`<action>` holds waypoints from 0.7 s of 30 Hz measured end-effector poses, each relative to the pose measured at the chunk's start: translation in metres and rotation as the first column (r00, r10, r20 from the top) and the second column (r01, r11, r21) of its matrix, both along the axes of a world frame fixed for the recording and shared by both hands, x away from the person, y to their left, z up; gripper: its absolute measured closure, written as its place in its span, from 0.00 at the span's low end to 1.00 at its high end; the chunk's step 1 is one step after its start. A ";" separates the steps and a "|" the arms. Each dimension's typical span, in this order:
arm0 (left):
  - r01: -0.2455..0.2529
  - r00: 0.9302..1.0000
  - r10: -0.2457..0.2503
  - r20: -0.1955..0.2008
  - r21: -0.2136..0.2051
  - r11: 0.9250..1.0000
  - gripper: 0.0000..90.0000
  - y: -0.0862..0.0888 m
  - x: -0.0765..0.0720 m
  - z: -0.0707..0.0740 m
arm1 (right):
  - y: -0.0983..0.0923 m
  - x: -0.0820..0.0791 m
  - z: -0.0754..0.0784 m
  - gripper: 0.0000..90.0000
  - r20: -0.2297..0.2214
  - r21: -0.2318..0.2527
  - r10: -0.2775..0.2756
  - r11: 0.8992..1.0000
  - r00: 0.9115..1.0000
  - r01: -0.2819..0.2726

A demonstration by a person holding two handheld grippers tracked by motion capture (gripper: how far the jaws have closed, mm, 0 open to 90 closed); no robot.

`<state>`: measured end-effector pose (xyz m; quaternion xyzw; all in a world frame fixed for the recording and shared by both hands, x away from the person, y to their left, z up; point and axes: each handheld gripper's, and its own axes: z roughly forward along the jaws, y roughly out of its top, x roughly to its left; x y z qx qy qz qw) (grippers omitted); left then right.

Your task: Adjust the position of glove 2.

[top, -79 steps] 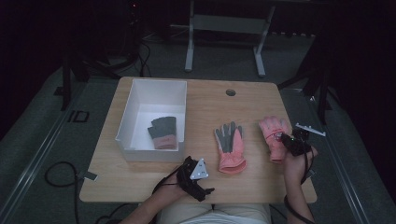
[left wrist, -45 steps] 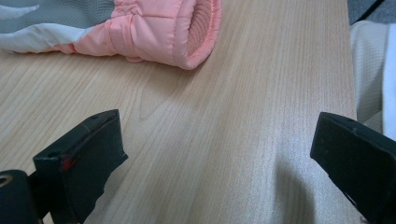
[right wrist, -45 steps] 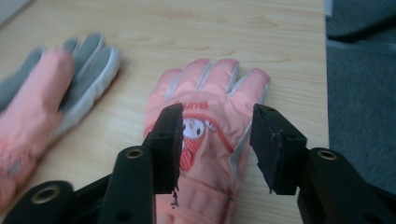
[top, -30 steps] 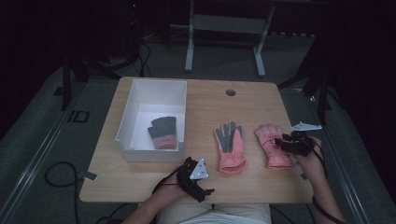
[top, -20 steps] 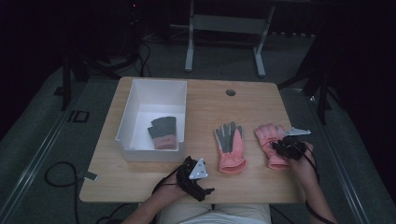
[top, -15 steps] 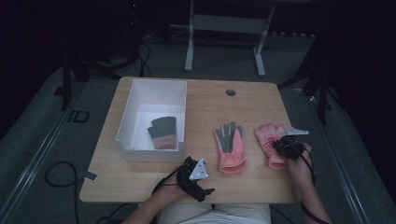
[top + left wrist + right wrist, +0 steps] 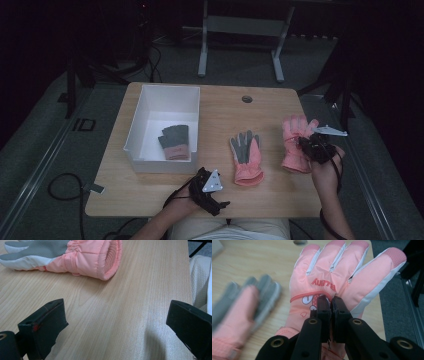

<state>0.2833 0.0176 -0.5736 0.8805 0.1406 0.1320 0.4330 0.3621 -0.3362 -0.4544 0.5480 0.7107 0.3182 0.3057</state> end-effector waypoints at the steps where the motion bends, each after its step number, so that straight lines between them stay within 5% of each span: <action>1: 0.000 1.000 0.000 0.002 0.000 1.000 0.03 0.000 0.000 0.000 | 0.003 -0.001 0.005 0.96 0.006 0.009 0.000 1.000 1.000 -0.001; 13: -0.010 1.000 0.010 0.020 -0.007 1.000 0.03 0.000 -0.002 0.003 | 0.067 -0.016 0.045 0.96 0.076 0.029 0.053 0.998 0.996 -0.055; 21: -0.016 0.999 0.017 0.032 -0.018 1.000 0.03 0.002 -0.004 0.004 | 0.118 -0.023 0.035 0.96 0.076 0.013 0.094 0.995 0.993 -0.096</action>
